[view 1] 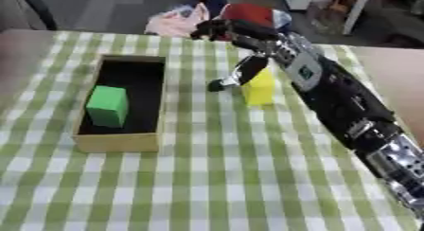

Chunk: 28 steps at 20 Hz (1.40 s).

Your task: Pick up objects on the table and place them in the box.

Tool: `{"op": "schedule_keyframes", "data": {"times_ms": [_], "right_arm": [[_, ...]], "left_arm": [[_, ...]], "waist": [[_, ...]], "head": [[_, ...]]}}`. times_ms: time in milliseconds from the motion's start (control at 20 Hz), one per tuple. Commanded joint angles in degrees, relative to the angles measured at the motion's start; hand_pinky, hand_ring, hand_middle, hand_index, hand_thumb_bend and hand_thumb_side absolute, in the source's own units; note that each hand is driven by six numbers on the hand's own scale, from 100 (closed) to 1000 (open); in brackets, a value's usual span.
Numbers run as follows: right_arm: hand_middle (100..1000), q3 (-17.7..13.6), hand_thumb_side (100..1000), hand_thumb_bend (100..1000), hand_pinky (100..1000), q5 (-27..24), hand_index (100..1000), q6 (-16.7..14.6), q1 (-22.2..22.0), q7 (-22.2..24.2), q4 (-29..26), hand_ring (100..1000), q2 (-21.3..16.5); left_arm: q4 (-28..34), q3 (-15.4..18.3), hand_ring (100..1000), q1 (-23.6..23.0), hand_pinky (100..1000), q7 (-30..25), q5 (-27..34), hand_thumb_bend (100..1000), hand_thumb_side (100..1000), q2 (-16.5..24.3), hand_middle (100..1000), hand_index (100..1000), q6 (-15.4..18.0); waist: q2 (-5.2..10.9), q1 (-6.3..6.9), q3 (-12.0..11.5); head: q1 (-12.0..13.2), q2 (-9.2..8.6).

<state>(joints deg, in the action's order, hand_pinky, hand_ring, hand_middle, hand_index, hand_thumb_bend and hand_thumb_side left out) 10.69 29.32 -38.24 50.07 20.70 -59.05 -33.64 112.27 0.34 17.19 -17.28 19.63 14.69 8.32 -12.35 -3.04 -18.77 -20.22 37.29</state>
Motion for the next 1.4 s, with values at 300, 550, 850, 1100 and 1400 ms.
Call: {"op": "schedule_keyframes", "data": {"times_ms": [300,550,850,1100,1400], "right_arm": [[848,-3.0,624,578,793,5.3,933,-0.7,-2.2,-2.0,2.6,1000,-5.0],[834,-3.9,620,558,787,10.4,916,-0.4,-3.2,-5.5,4.7,990,-5.5],[787,-4.5,586,530,774,16.7,869,0.2,-3.8,-10.0,8.3,964,-4.7],[670,-4.8,482,499,749,19.6,791,0.3,-4.2,-12.7,10.3,915,-4.1],[419,-4.9,250,416,694,20.2,597,0.3,-4.2,-17.6,10.3,831,-3.7]], "left_arm": [[0.6,0.7,561,0.2,728,-0.1,-0.6,100,743,1.3,578,733,0.5],[0.6,0.7,562,0.1,728,-0.2,-0.8,100,744,1.2,578,734,0.6],[0.6,0.5,562,0.1,728,-0.5,-1.0,100,747,0.9,578,734,0.7],[0.6,0.5,565,0.1,728,-0.6,-1.1,100,751,0.7,578,734,0.8],[0.5,0.5,573,0.2,728,-0.6,-1.3,100,752,0.6,578,734,0.7]], "waist": [[0.76,0.68,1.4],[0.61,0.8,1.6],[0.3,1.05,1.4],[-0.03,1.2,1.3],[-0.31,1.18,1.4]], "head": [[0.6,-0.5],[0.4,-0.67],[-0.1,-0.7],[-0.4,-0.82],[-0.4,-0.92]]}}
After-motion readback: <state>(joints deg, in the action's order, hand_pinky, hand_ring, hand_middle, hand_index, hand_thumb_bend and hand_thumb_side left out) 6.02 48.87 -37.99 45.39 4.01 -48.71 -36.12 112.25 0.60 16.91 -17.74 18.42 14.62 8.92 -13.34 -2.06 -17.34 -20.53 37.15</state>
